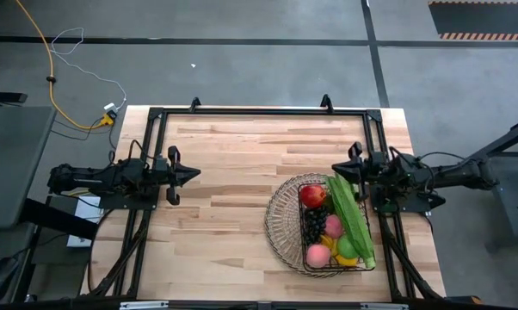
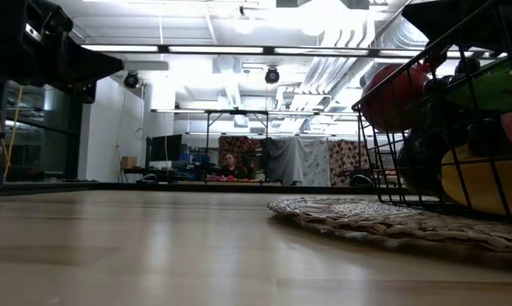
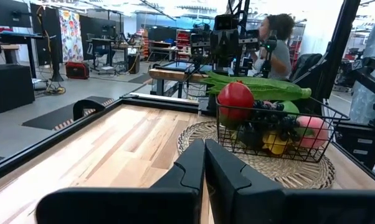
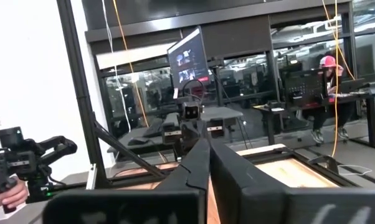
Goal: Build produce basket
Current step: Return to Home Position
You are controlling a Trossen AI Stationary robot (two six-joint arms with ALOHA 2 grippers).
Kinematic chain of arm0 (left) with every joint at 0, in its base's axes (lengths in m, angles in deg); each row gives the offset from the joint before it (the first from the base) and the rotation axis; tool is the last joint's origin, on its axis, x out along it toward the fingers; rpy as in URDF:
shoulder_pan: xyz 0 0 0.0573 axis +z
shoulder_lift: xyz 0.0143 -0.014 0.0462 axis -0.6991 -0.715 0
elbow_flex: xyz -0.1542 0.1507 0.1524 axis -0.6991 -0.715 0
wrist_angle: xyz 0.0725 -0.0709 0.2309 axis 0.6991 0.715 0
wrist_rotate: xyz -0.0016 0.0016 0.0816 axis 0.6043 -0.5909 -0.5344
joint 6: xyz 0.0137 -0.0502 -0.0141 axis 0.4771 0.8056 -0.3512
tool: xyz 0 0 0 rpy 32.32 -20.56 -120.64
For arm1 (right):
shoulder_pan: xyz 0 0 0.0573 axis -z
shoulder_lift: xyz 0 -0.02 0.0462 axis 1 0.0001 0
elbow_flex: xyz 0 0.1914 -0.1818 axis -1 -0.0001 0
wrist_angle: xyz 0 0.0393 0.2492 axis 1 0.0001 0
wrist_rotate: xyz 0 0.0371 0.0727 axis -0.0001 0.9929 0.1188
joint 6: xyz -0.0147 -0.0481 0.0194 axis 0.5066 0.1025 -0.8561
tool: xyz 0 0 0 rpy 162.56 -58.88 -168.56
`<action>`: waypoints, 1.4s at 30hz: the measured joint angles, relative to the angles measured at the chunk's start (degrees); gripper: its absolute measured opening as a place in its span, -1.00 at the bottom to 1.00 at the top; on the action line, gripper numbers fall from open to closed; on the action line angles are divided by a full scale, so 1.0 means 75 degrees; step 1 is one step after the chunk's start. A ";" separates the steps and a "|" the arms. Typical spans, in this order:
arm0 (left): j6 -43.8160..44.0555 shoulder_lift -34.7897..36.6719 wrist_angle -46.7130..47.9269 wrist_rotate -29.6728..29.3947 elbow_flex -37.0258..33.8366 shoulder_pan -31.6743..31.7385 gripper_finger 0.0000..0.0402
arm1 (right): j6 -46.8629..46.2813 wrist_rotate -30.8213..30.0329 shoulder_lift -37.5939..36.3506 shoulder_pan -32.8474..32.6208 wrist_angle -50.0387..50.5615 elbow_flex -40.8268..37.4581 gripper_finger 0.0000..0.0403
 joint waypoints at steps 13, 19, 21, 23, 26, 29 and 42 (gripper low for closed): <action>0.0001 0.0000 0.0000 -0.0015 0.0000 0.0000 -0.99 | 0.0085 -0.0146 -0.1418 0.0000 0.1596 -0.0005 -0.94; 0.0001 0.0000 -0.0002 -0.0017 0.0000 0.0000 -0.98 | 0.0345 -0.0146 -0.1421 0.0000 0.0341 -0.0701 -0.94; 0.0001 0.0000 -0.0003 -0.0015 0.0000 0.0000 -0.98 | 0.0457 -0.0146 -0.1424 0.0000 0.0012 -0.0808 -0.94; 0.0001 0.0000 -0.0002 -0.0016 0.0000 0.0000 -0.98 | 0.0489 -0.0132 -0.1430 0.0000 0.0108 -0.0803 -0.94; 0.0001 0.0000 -0.0003 -0.0015 0.0000 0.0000 -0.98 | 0.0505 -0.0080 -0.1426 0.0000 0.0280 -0.0809 -0.94; 0.0001 0.0000 -0.0001 -0.0015 0.0000 0.0000 -0.98 | 0.0521 -0.0079 -0.1429 0.0000 0.0861 -0.0809 -0.94; 0.0001 0.0000 0.0000 -0.0015 0.0000 0.0000 -0.98 | 0.0380 0.0272 -0.1418 0.0000 0.2294 -0.0812 -0.94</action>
